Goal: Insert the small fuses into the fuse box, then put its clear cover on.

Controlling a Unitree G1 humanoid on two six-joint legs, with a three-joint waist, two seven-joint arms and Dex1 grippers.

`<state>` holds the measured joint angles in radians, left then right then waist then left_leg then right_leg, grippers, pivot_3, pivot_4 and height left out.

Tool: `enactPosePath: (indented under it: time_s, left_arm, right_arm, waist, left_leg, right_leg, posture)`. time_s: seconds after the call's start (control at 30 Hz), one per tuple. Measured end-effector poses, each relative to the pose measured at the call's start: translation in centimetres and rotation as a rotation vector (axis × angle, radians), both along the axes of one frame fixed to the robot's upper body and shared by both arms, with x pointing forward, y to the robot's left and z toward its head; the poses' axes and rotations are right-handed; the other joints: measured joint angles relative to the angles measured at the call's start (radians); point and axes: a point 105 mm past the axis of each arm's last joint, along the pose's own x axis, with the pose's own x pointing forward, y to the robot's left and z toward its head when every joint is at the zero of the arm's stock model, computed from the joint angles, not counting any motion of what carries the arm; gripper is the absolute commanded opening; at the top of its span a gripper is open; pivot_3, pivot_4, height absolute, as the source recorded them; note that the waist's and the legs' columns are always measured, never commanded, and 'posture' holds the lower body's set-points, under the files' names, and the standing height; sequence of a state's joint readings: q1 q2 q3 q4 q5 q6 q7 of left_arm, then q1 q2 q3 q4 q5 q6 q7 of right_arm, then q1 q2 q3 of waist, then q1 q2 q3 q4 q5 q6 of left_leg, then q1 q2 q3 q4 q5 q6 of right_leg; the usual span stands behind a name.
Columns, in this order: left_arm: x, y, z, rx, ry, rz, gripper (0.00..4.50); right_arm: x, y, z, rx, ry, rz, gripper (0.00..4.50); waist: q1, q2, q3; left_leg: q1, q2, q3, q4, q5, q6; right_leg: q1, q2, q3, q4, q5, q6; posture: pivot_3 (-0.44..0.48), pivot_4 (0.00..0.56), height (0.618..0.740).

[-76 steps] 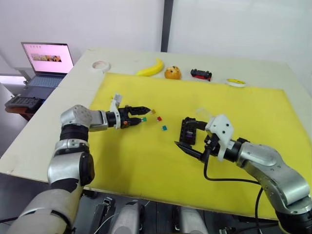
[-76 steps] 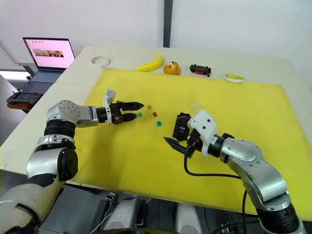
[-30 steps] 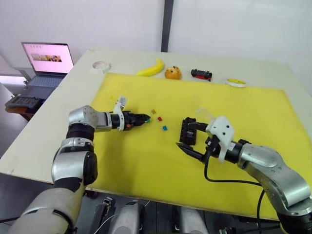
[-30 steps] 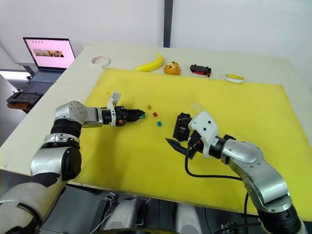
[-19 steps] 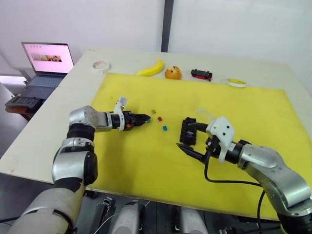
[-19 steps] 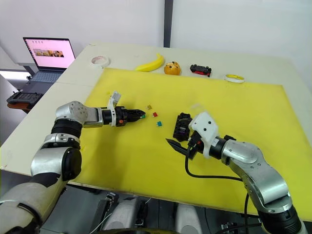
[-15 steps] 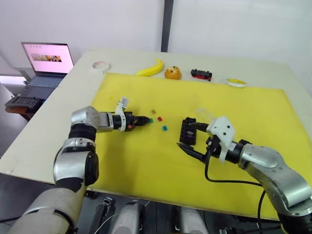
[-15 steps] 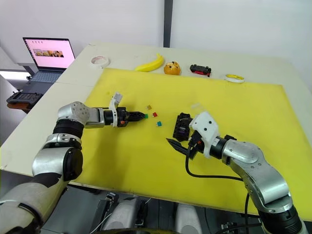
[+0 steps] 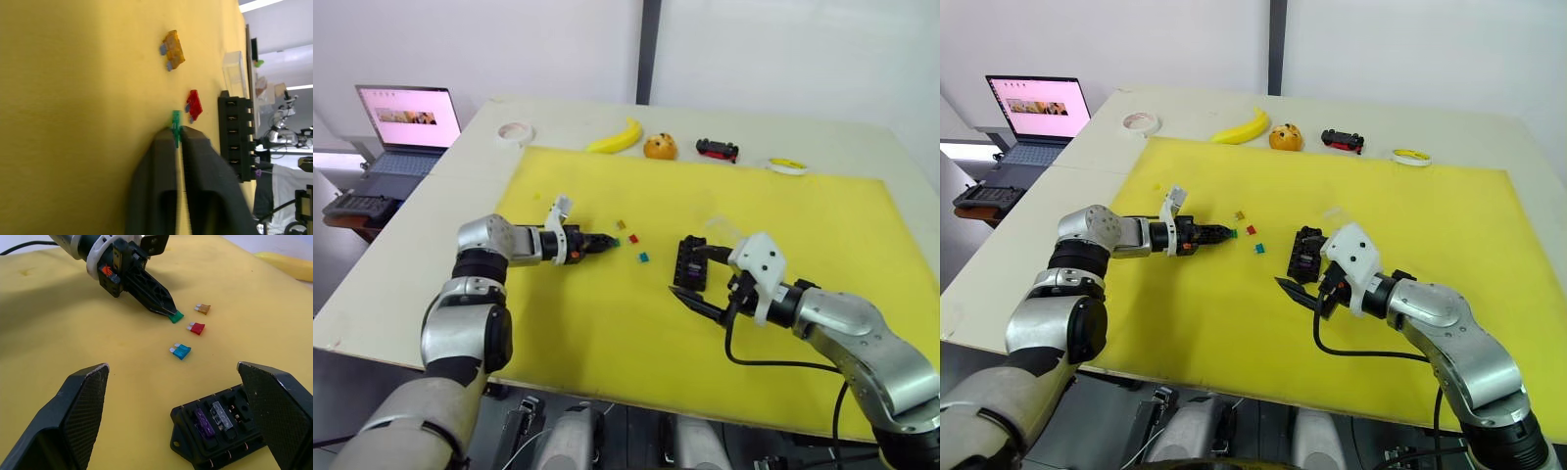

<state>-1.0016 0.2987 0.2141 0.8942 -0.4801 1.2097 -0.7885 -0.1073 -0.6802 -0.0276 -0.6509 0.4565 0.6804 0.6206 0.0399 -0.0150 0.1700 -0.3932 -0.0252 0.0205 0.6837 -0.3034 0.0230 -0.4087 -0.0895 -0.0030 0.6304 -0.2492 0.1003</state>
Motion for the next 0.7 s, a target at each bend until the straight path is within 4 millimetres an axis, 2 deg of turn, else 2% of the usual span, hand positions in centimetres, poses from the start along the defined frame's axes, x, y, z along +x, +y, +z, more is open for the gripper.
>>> enactPosePath:
  time_s: [0.27,0.43,0.53,0.63,0.7]
  left_arm:
    - [-0.1,0.3,0.2,-0.013,-0.001,0.011,0.03]
    - [-0.5,1.0,1.4,-0.066,-0.016,0.027,0.03]
    - [-1.7,0.9,5.2,-0.157,-0.123,-0.037,0.03]
    - [-3.3,0.5,9.5,-0.23,-0.26,-0.109,0.03]
    - [-4.3,-0.2,10.8,-0.26,-0.299,-0.147,0.03]
  right_arm:
    - [0.2,-0.3,0.4,0.001,-0.009,-0.015,4.5]
    - [0.0,-0.2,1.0,0.084,0.016,-0.03,4.5]
    - [0.1,0.8,2.9,0.29,0.057,-0.037,4.5]
    - [0.0,2.3,4.8,0.481,0.111,-0.001,4.5]
    - [0.0,2.8,5.5,0.568,0.152,0.006,4.5]
  waist:
    - [-0.001,0.0,0.0]
    - [-0.005,0.0,0.0]
    - [-0.015,-0.001,0.0]
    - [-0.026,-0.001,0.0]
    - [-0.029,0.0,0.0]
  left_leg:
    - [0.0,0.0,0.0,-0.001,0.0,0.0]
    - [-0.002,0.001,0.0,-0.001,0.0,-0.001]
    - [-0.016,0.002,-0.001,0.0,0.004,-0.007]
    - [-0.017,0.002,-0.002,-0.001,0.007,-0.012]
    - [-0.016,0.002,-0.002,-0.001,0.007,-0.012]
  right_leg:
    - [0.0,-0.001,0.001,0.0,0.0,0.0]
    - [-0.003,0.0,0.001,0.0,0.0,0.0]
    - [-0.018,0.0,0.001,0.004,0.001,0.0]
    - [-0.02,0.0,0.0,0.005,0.001,-0.001]
    - [-0.019,0.0,0.0,0.005,0.001,-0.001]
  posture:
    - [0.0,0.15,0.74]
    - [0.0,0.15,0.74]
    - [0.0,0.15,0.74]
    - [0.0,0.15,0.74]
    - [0.0,0.15,0.74]
